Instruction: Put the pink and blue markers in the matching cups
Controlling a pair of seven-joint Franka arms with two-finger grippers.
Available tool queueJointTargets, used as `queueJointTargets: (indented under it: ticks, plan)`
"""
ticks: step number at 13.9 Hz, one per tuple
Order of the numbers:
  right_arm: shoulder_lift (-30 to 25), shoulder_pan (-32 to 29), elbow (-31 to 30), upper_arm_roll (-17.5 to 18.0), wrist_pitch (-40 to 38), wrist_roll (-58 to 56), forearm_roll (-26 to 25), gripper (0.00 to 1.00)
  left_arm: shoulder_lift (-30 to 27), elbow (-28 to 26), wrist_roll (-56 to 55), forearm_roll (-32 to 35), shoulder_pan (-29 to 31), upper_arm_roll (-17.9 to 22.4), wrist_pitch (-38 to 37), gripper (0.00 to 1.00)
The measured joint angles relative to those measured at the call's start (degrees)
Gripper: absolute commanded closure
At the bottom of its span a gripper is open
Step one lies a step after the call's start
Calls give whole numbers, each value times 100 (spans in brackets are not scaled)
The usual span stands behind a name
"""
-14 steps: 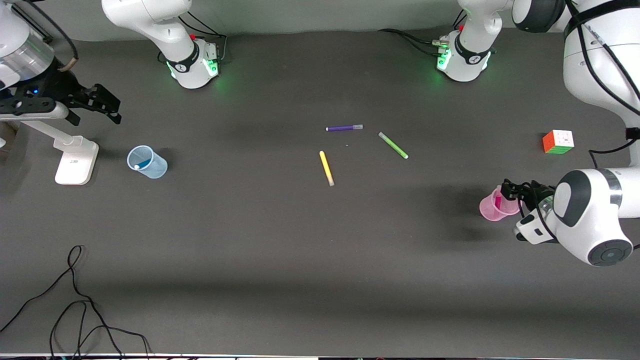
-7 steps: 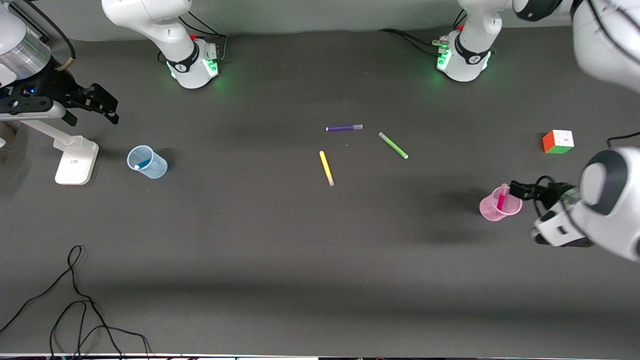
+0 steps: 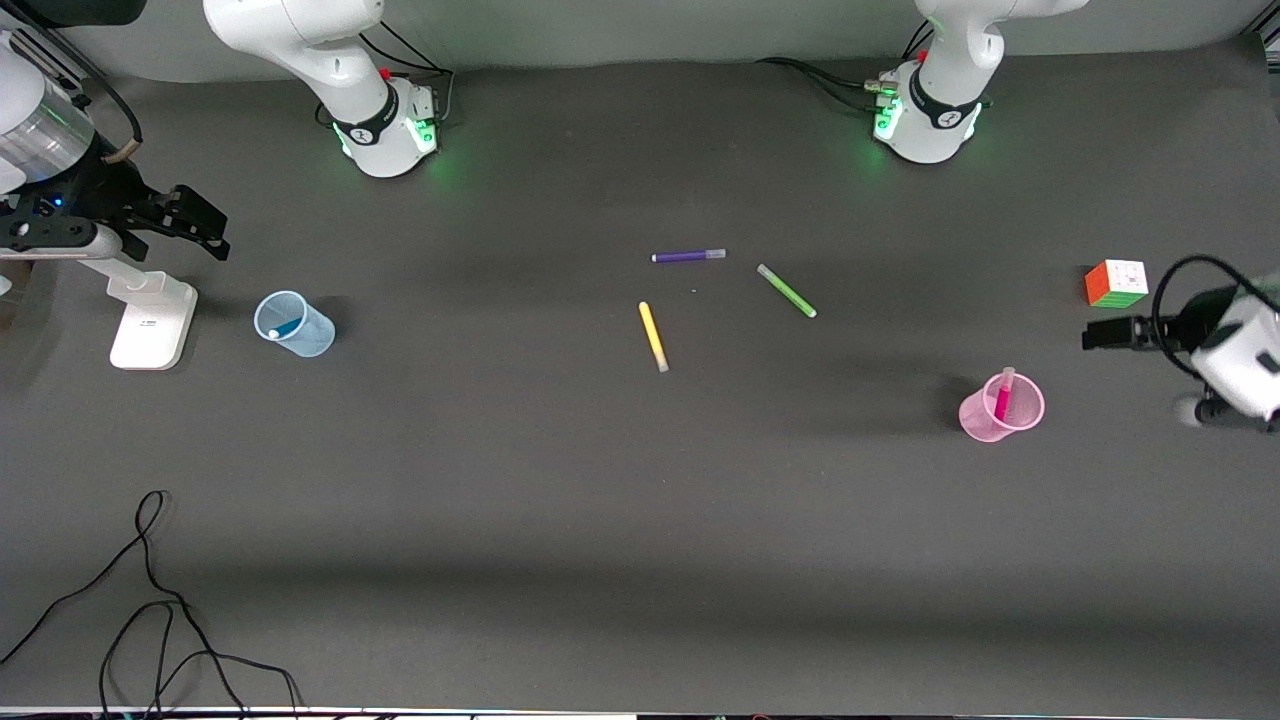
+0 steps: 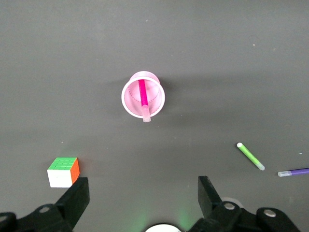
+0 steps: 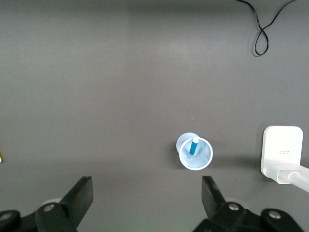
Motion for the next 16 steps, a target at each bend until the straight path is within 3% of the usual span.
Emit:
queueJointTargets:
  ticks: [2,7,16]
  plan:
    - [31,0,1,30,0,0,4,0,-352,-360,-2,-1,-127,-11,152,0]
    - [62,-27,13,4,-103,0,507,0,-722,-462,-6,-1,-301,-77,188,0]
    - [274,-72,156,-16,-140,-2,573,0,-817,-540,-11,10,-330,-150,183,0]
